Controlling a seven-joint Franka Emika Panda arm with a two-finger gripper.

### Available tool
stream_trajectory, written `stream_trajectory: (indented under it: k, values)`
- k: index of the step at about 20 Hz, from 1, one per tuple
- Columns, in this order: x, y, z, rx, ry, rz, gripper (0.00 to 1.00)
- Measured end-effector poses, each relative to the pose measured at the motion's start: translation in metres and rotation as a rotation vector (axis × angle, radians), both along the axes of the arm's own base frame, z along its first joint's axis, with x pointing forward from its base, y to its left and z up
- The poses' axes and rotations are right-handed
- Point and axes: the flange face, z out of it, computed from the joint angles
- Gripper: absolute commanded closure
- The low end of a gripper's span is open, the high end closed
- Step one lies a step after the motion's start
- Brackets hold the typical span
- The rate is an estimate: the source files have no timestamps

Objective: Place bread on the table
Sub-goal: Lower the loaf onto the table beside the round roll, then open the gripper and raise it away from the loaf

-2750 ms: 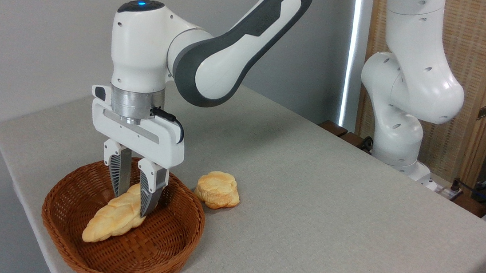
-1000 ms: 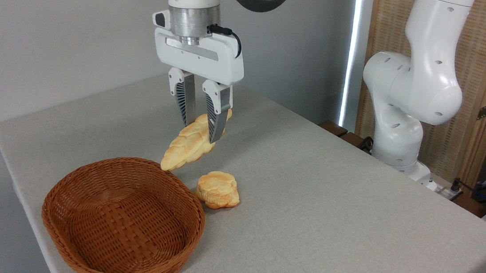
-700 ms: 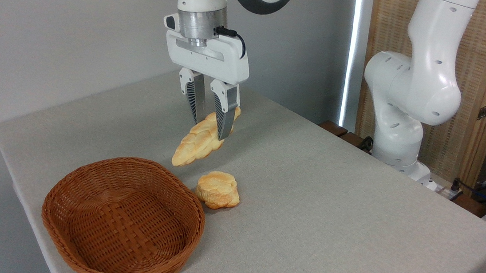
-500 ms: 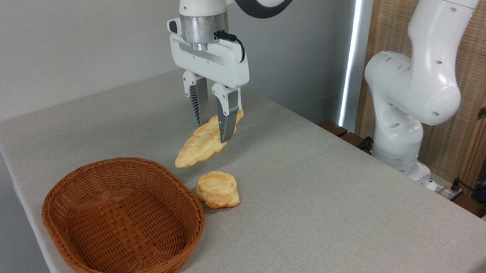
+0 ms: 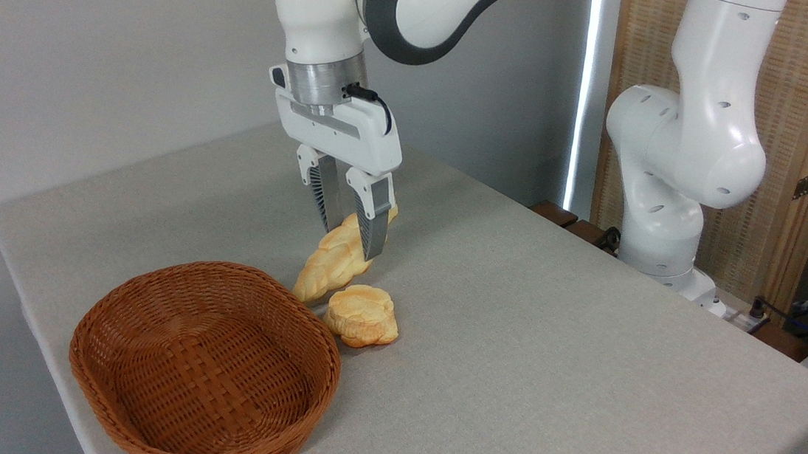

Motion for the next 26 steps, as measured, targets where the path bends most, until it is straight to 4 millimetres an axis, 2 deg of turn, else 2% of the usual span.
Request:
stream_trajectory:
  k: [4,14,18,22,26]
  values:
    - [0.006,-0.002,-0.004,-0.006,-0.01,-0.001,0.0]
    - [0.011,-0.004,0.001,-0.011,-0.022,-0.002,0.0]
    - [0.021,-0.002,0.023,-0.029,-0.065,0.01,0.0]
    - [0.039,0.018,0.054,-0.055,-0.124,0.055,0.0]
    - [0.06,0.052,0.069,-0.07,-0.153,0.101,0.0]
